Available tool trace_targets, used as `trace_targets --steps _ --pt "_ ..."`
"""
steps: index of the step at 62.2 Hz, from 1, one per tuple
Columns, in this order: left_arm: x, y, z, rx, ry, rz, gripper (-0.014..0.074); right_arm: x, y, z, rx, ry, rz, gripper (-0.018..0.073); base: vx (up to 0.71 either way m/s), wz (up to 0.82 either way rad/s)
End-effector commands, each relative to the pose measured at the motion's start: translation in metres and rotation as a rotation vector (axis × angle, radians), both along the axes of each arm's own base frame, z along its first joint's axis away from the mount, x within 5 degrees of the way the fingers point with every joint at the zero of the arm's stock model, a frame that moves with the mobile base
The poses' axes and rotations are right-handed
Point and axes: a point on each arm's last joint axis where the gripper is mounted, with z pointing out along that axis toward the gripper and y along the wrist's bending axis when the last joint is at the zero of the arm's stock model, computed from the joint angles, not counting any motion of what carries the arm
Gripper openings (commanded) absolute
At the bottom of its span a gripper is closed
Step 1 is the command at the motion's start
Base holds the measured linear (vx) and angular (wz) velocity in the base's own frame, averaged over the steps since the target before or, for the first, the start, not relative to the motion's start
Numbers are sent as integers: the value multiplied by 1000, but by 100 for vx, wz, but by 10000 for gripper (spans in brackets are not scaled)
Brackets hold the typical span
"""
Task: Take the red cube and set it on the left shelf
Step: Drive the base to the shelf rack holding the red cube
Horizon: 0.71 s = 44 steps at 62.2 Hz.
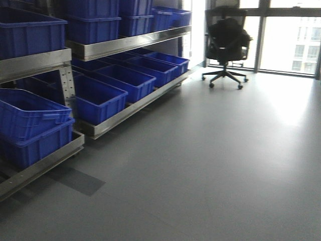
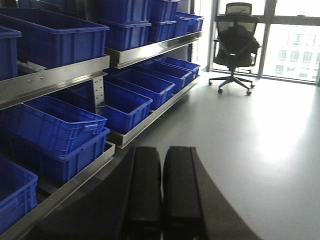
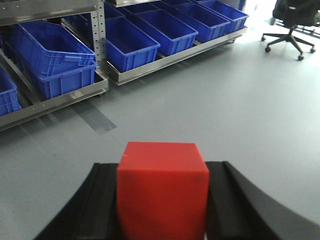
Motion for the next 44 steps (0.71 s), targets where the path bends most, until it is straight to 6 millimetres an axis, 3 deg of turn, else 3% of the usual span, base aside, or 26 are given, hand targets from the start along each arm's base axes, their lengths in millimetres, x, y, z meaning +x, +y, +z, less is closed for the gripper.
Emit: trace_targets --steps 1,44 --pt "0 1 1 -14 -76 5 101 1 1 15 2 -97 14 123 67 56" --pt "0 1 1 -14 -76 5 101 1 1 14 -5 -80 8 123 62 66"
